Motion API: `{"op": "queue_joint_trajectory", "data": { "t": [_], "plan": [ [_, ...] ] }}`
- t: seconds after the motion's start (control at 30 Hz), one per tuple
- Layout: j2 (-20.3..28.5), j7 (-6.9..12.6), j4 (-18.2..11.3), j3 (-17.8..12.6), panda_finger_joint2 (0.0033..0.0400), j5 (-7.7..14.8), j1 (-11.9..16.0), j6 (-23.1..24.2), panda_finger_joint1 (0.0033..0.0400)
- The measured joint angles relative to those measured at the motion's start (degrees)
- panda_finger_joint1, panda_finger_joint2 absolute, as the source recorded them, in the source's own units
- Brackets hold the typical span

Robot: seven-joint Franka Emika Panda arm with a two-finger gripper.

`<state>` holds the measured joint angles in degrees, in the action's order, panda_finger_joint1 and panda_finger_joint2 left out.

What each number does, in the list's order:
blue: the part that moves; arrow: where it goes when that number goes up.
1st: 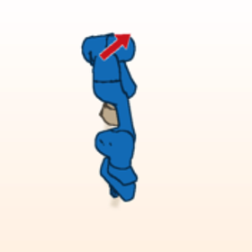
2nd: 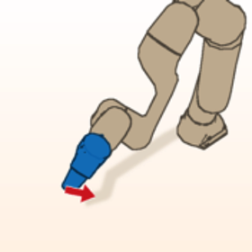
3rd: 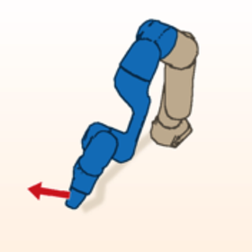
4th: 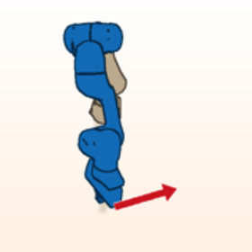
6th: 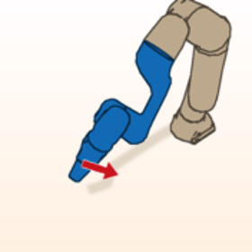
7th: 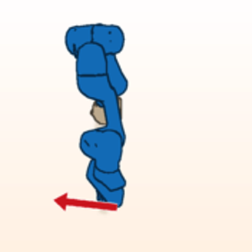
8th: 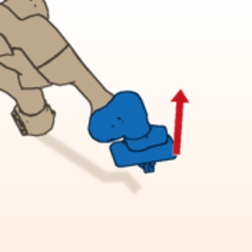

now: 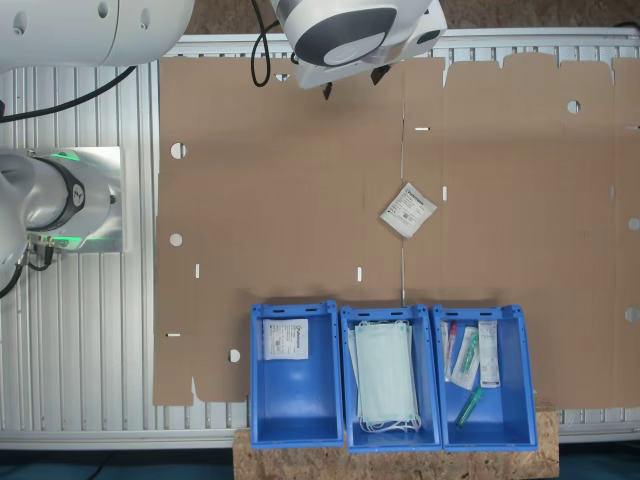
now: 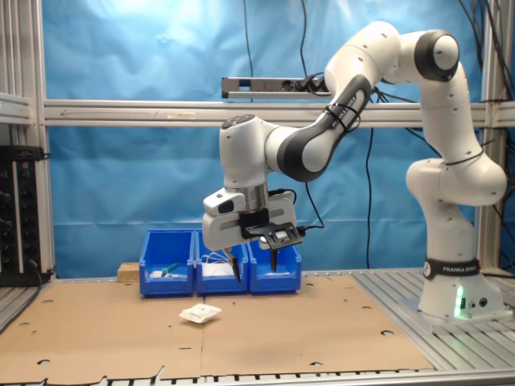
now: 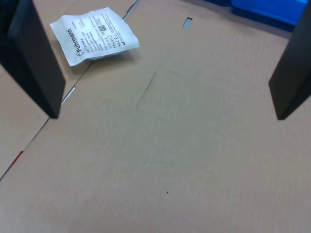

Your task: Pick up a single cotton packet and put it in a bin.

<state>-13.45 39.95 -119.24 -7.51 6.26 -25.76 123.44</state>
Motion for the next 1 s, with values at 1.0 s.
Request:
{"op": "queue_joint_trajectory", "data": {
  "t": [1.0],
  "plan": [
    [0.00, 17.00, 0.27, -2.35, 0.0400, 2.78, 4.88, 6.08, 0.0400]
  ]
}}
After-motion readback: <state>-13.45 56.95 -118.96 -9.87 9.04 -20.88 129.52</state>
